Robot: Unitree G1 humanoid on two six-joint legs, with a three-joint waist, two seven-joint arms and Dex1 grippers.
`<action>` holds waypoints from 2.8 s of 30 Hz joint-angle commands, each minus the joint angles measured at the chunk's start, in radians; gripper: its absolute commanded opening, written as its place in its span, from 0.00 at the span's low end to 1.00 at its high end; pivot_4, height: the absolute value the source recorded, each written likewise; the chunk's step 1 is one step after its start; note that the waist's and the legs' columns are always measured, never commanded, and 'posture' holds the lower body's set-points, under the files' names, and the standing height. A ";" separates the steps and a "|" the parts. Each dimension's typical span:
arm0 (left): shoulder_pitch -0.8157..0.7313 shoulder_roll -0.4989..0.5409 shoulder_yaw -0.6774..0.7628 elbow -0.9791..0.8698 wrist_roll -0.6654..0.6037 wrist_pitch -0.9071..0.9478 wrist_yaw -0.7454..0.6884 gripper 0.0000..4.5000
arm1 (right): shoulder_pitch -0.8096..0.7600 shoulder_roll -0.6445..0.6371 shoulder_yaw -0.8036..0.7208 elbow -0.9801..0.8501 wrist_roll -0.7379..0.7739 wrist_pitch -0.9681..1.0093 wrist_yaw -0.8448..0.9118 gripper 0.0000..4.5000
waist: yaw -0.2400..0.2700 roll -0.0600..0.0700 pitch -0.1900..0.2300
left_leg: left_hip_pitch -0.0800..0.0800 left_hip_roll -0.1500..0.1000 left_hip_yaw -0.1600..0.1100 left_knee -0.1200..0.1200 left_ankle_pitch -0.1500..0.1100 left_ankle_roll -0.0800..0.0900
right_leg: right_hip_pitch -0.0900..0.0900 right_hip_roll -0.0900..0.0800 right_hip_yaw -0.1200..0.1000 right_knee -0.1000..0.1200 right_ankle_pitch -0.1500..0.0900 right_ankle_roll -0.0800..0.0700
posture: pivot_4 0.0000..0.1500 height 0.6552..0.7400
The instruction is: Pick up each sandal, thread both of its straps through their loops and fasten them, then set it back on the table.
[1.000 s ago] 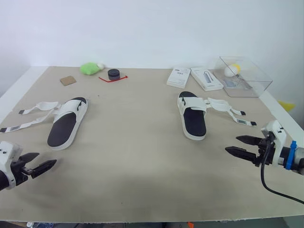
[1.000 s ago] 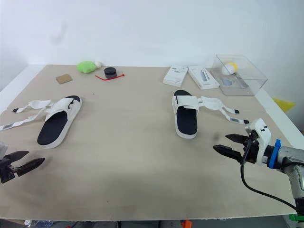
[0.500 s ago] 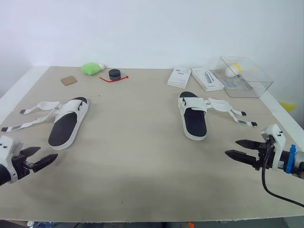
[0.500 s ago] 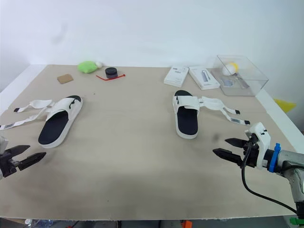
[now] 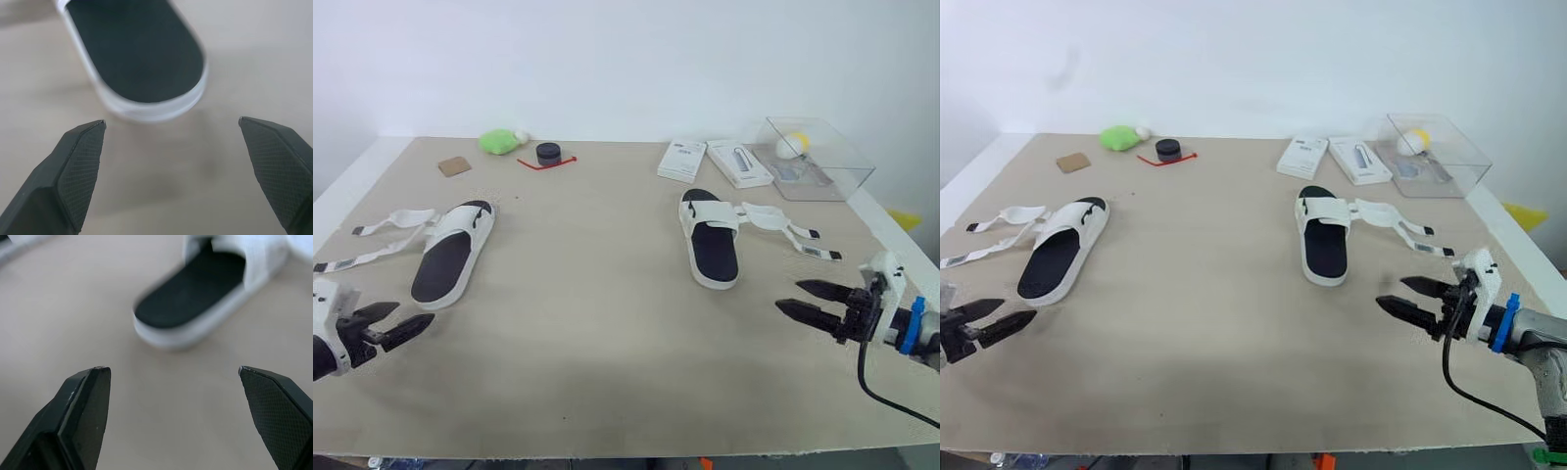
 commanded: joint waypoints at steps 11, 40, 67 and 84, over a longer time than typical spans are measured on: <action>-0.472 -0.287 -0.378 -0.275 -0.093 0.069 0.259 1.00 | -0.265 0.012 0.297 -0.042 -0.586 -0.383 -0.410 1.00 | 0.002 0.000 -0.001 | -0.001 -0.003 0.000 0.002 0.007 0.001 | 0.009 0.006 0.011 -0.001 0.003 0.005 | 1.00 1.00; -0.718 -0.628 -0.692 0.007 0.155 -0.150 0.146 1.00 | -0.813 0.279 0.719 0.735 -1.147 -0.647 -0.786 1.00 | -0.031 0.000 -0.001 | -0.003 -0.004 0.000 0.000 0.013 -0.002 | 0.016 0.022 0.031 -0.001 0.012 0.010 | 1.00 1.00; -0.726 -0.402 -0.468 0.068 0.017 -0.044 0.033 1.00 | -0.829 0.235 0.645 0.834 -0.623 -1.527 -0.155 0.02 | -0.063 0.001 0.002 | -0.001 -0.004 -0.001 -0.002 0.013 -0.001 | 0.019 0.023 0.033 -0.001 0.012 0.016 | 1.00 1.00; -0.542 -0.274 -0.352 -0.098 -0.076 0.059 0.047 1.00 | -0.875 0.430 0.891 0.861 -0.170 -2.014 0.357 0.02 | -0.057 0.002 0.004 | 0.000 -0.004 -0.003 -0.002 0.015 -0.001 | 0.020 0.026 0.035 0.001 0.012 0.012 | 1.00 1.00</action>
